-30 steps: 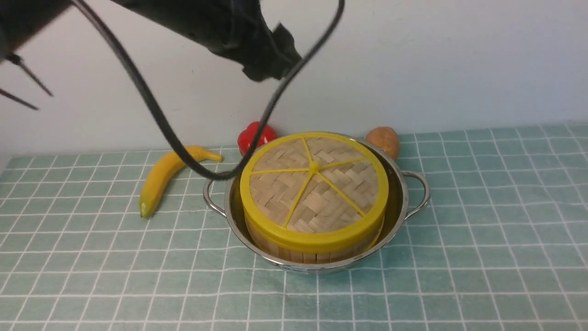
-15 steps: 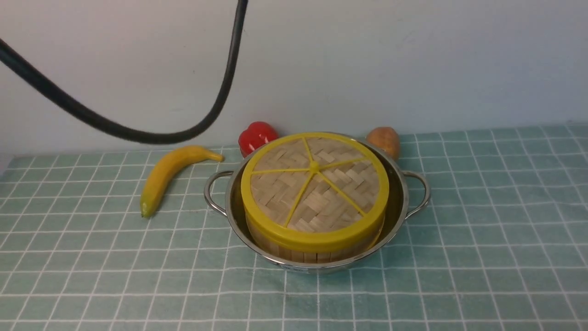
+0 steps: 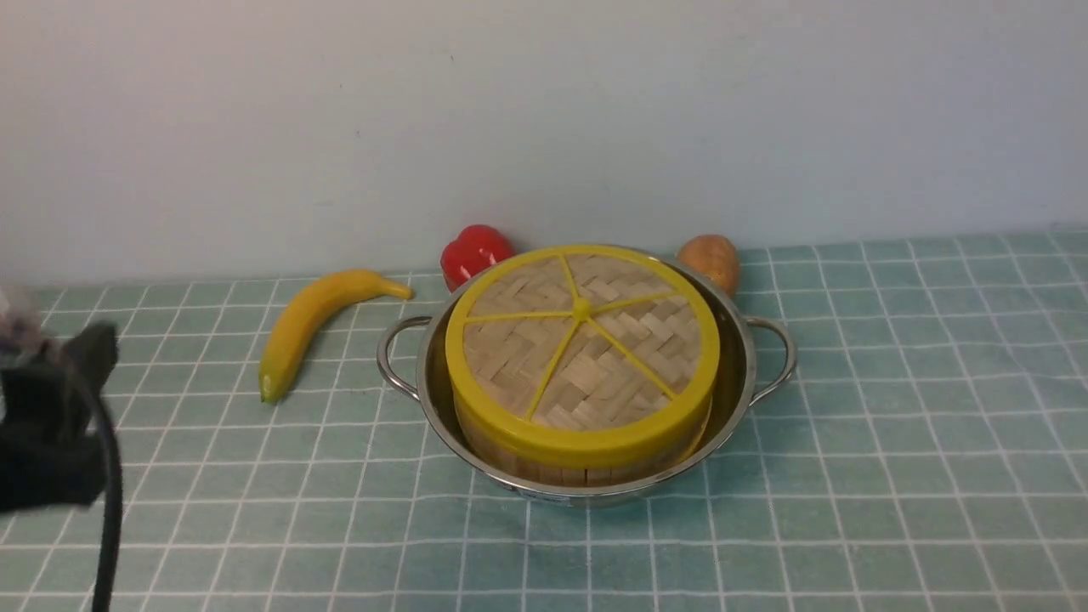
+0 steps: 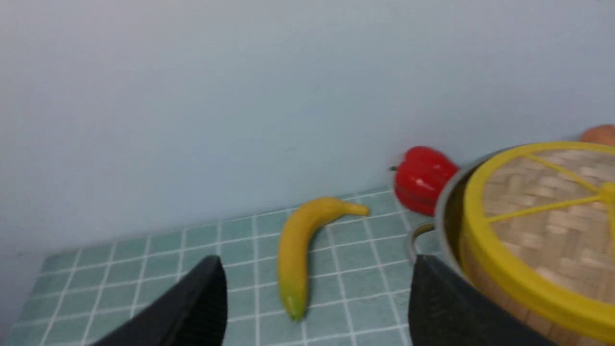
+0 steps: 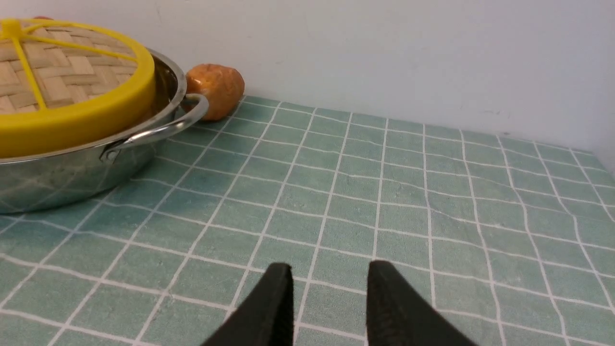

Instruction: Place the steamer in the pot on the blue tablecloth, and put the lid on the steamer.

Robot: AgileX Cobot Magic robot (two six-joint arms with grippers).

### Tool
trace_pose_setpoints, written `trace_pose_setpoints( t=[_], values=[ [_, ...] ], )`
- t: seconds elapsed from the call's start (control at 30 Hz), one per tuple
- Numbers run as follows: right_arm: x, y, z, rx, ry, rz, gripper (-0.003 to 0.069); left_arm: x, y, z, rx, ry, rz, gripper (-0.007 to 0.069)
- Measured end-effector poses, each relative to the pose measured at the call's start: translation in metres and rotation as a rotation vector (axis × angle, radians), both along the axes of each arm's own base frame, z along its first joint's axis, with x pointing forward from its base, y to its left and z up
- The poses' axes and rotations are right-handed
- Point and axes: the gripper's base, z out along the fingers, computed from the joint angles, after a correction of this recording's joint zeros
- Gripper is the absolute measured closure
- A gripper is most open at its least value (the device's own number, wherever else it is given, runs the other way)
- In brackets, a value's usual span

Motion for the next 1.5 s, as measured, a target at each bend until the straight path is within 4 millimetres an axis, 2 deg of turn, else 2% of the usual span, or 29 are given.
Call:
trace_pose_setpoints(
  t=[0.07,0.17,0.43,0.63,0.9,1.27,1.5],
  values=[
    [0.000,0.000,0.000,0.000,0.000,0.000,0.0417,-0.029,0.006,-0.040,-0.023,-0.051,0.080,0.0153],
    [0.000,0.000,0.000,0.000,0.000,0.000,0.0417,-0.048,0.007,-0.074,-0.028,-0.077,0.116,0.0153],
    [0.000,0.000,0.000,0.000,0.000,0.000,0.0417,-0.068,0.001,-0.111,-0.004,-0.061,0.075,0.0153],
    [0.000,0.000,0.000,0.000,0.000,0.000,0.0417,-0.074,-0.001,-0.121,0.077,0.021,0.035,0.0153],
    [0.000,0.000,0.000,0.000,0.001,0.000,0.0417,-0.074,-0.001,-0.122,0.087,0.027,0.034,0.0153],
    [0.000,0.000,0.000,0.000,0.001,0.000,0.0417,-0.075,0.009,-0.123,0.036,0.044,0.161,0.0153],
    [0.000,0.000,0.000,0.001,0.001,0.000,0.0417,-0.075,0.010,-0.123,0.020,0.040,0.179,0.0153]
  ],
)
